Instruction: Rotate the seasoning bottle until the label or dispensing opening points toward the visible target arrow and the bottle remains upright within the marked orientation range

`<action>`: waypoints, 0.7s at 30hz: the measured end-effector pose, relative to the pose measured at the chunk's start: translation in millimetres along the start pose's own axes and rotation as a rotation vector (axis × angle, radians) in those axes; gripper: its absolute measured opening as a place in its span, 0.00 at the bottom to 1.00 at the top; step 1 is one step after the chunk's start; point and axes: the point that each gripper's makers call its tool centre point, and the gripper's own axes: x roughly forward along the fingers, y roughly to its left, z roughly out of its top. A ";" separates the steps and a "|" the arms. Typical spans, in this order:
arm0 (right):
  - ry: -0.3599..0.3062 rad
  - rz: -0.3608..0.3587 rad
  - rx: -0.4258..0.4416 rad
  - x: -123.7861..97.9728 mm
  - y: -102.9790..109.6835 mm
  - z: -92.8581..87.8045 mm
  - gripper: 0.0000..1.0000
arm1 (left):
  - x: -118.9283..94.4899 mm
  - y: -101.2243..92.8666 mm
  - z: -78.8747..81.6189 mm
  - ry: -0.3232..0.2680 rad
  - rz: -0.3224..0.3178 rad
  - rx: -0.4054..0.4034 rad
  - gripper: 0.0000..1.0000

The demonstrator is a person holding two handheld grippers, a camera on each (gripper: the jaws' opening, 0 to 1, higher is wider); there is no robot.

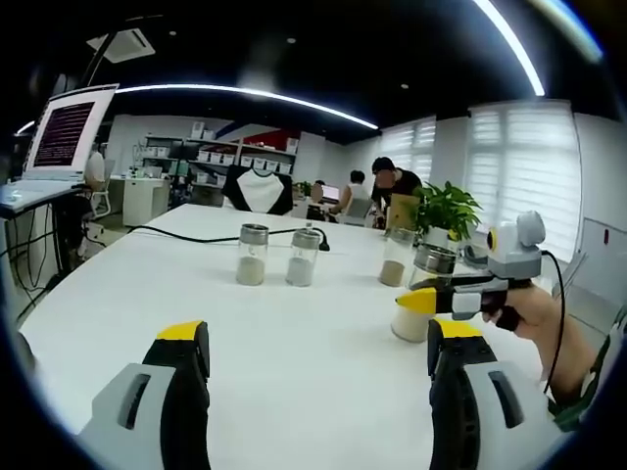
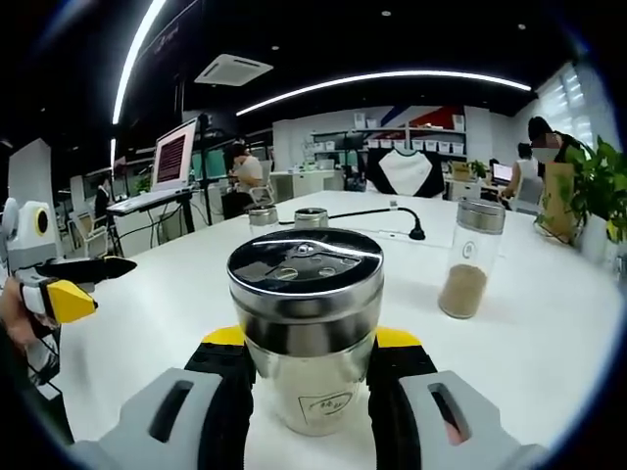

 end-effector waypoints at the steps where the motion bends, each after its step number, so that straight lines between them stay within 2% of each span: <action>1: 0.002 -0.009 0.004 -0.1 -0.3 0.0 0.43 | 0.0 0.0 0.0 0.000 0.000 0.000 0.97; 4: 0.002 -0.030 0.009 -0.9 -2.0 -0.5 0.43 | -0.1 -0.9 -0.3 0.000 0.001 -0.001 0.97; 21: 0.007 -0.027 0.007 -3.9 -4.4 -1.5 0.44 | -2.1 -4.2 -1.8 -0.003 0.003 -0.007 0.97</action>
